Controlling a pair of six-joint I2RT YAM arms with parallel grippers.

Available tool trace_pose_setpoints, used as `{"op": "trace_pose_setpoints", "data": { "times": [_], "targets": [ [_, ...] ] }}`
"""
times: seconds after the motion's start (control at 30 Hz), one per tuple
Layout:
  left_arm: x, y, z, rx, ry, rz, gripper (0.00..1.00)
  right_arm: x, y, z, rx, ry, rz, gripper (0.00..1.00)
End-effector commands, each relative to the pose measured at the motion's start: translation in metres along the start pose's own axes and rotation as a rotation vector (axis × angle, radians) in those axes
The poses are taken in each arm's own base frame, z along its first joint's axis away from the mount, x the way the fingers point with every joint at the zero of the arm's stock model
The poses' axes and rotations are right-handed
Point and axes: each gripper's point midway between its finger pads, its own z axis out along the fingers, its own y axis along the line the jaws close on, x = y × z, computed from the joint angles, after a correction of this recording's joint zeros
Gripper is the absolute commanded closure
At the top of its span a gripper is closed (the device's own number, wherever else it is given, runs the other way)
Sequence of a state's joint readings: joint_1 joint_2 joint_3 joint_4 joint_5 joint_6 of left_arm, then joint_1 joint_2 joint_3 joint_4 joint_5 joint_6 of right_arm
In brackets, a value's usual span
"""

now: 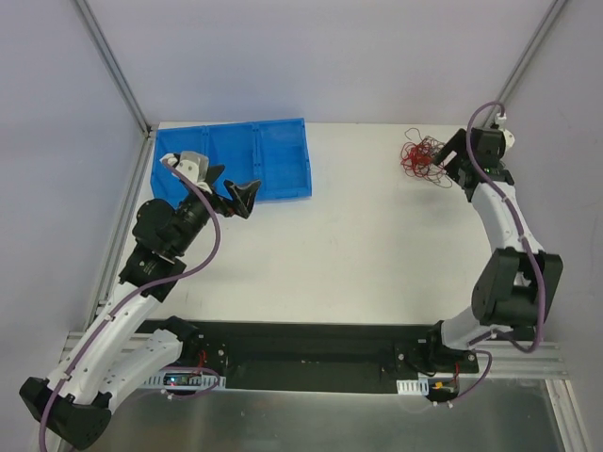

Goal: Untangle the cables

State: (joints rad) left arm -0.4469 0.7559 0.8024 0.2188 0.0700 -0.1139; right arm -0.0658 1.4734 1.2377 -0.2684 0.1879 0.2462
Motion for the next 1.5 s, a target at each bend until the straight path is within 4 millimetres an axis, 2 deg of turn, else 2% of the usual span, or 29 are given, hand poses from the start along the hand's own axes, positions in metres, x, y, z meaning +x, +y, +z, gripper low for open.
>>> {"op": "trace_pose_setpoints", "data": {
  "times": [0.0,0.03,0.1,0.17,0.27,0.33,0.5,0.63,0.67,0.7,0.77,0.83,0.9,1.0,1.1,1.2,1.33,1.47],
  "targets": [
    [-0.023,-0.011,-0.007,0.047,-0.071,0.036,0.01,-0.024,0.027,0.047,-0.113,0.005,0.191,0.04],
    [-0.025,-0.012,-0.008,0.051,-0.075,0.038,0.01,-0.024,0.029,0.058,-0.135,0.015,0.21,0.04],
    [-0.028,-0.013,-0.01,0.053,-0.084,0.043,0.01,-0.027,0.048,0.078,-0.238,0.018,0.217,0.04],
    [-0.028,-0.014,-0.011,0.053,-0.087,0.053,0.01,-0.023,0.055,0.1,-0.258,0.054,0.217,0.04],
    [-0.026,-0.015,-0.01,0.056,-0.084,0.051,0.01,-0.018,0.058,0.131,-0.244,0.089,0.246,0.04],
    [-0.023,-0.019,-0.009,0.078,-0.077,0.049,0.01,-0.007,0.057,0.157,-0.243,0.118,0.259,0.04],
    [-0.019,-0.028,-0.007,0.116,-0.064,0.044,0.01,0.002,0.061,0.189,-0.262,0.145,0.228,0.04],
    [-0.016,-0.031,-0.006,0.129,-0.057,0.039,0.01,0.012,0.064,0.191,-0.269,0.192,0.16,0.19],
    [-0.015,-0.031,-0.006,0.13,-0.052,0.037,0.01,0.014,0.064,0.187,-0.272,0.189,0.135,0.22],
    [-0.014,-0.031,-0.005,0.13,-0.048,0.032,0.01,0.017,0.063,0.184,-0.271,0.186,0.114,0.29],
    [-0.01,-0.032,-0.004,0.136,-0.034,0.027,0.01,0.023,0.057,0.176,-0.265,0.184,0.086,0.55],
    [-0.008,-0.033,-0.002,0.143,-0.026,0.017,0.01,0.034,0.052,0.17,-0.264,0.206,0.064,0.74],
    [-0.006,-0.034,-0.001,0.148,-0.019,0.012,0.01,0.044,0.045,0.156,-0.258,0.232,0.055,0.85],
    [0.001,-0.037,0.002,0.162,0.004,-0.001,0.01,0.069,0.042,0.125,-0.275,0.301,0.069,0.98],
    [0.005,-0.042,0.005,0.188,0.019,-0.022,0.01,0.107,0.041,0.083,-0.295,0.373,0.046,0.99],
    [0.014,-0.046,0.01,0.213,0.052,-0.045,0.01,0.154,0.035,0.038,-0.284,0.415,-0.019,0.99],
    [0.035,-0.06,0.02,0.288,0.137,-0.106,0.03,0.221,0.041,-0.031,-0.356,0.476,-0.13,0.98],
    [0.063,-0.082,0.031,0.4,0.262,-0.184,0.09,0.284,0.022,-0.085,-0.398,0.552,-0.195,0.94]
  ]
}}
